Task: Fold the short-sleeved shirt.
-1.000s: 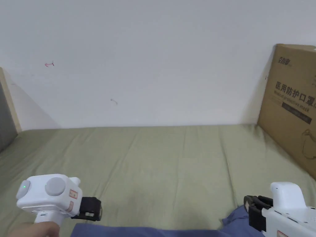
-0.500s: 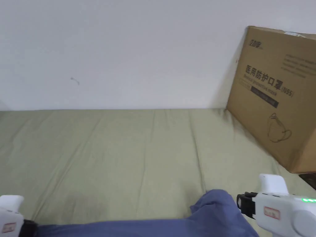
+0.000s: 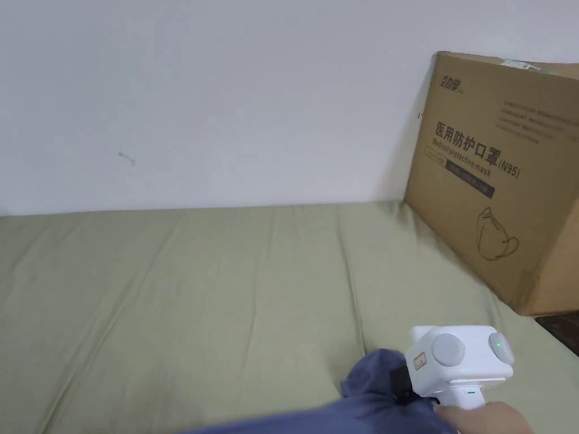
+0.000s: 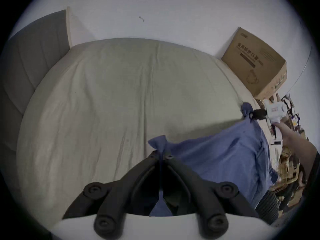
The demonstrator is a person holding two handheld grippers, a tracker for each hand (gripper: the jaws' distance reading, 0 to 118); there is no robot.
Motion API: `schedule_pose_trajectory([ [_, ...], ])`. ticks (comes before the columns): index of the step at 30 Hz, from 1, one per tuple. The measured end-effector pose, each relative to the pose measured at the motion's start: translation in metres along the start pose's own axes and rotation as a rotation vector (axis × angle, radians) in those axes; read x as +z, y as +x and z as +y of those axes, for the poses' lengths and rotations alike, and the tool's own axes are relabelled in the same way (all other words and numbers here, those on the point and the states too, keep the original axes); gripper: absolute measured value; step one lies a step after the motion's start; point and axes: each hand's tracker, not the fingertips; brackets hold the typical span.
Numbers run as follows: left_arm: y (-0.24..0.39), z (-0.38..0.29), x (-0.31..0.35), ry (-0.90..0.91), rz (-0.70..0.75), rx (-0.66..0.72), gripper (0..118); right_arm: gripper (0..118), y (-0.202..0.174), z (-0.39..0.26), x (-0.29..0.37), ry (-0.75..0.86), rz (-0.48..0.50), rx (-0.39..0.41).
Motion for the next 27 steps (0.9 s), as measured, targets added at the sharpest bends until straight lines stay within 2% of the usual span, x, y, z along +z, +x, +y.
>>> schedule_pose_trajectory([
  [1,0.002,-0.001,0.003,0.004,0.0,0.0,0,0,0.001,-0.001,0.007,0.015,0.07,0.001],
  [2,0.005,-0.002,0.008,0.014,0.001,0.003,0,0,0.001,-0.007,0.018,0.036,0.108,-0.026],
  [3,0.006,-0.002,0.01,0.023,0.008,0.007,0,0,0.0,-0.011,0.029,0.064,0.129,-0.017],
  [5,0.01,0.001,0.027,0.054,0.015,0.02,0,0,0.0,-0.016,0.062,0.163,0.09,-0.021],
  [8,0.016,0.008,0.059,0.117,-0.006,0.024,0,0,0.012,-0.023,0.12,0.276,0.129,-0.107],
  [9,0.02,0.011,0.075,0.156,0.008,0.007,0,0,0.016,-0.027,0.141,0.304,0.148,-0.113],
  [13,0.037,0.017,0.14,0.304,0.006,-0.037,0,0,0.025,-0.039,0.225,0.44,0.148,-0.056],
  [18,0.049,0.027,0.211,0.451,0.006,-0.04,0,0,0.03,-0.039,0.315,0.553,0.181,-0.045],
  [27,0.072,0.076,0.276,0.603,0.038,-0.076,0,0,0.012,0.005,0.425,0.739,0.142,-0.033],
])
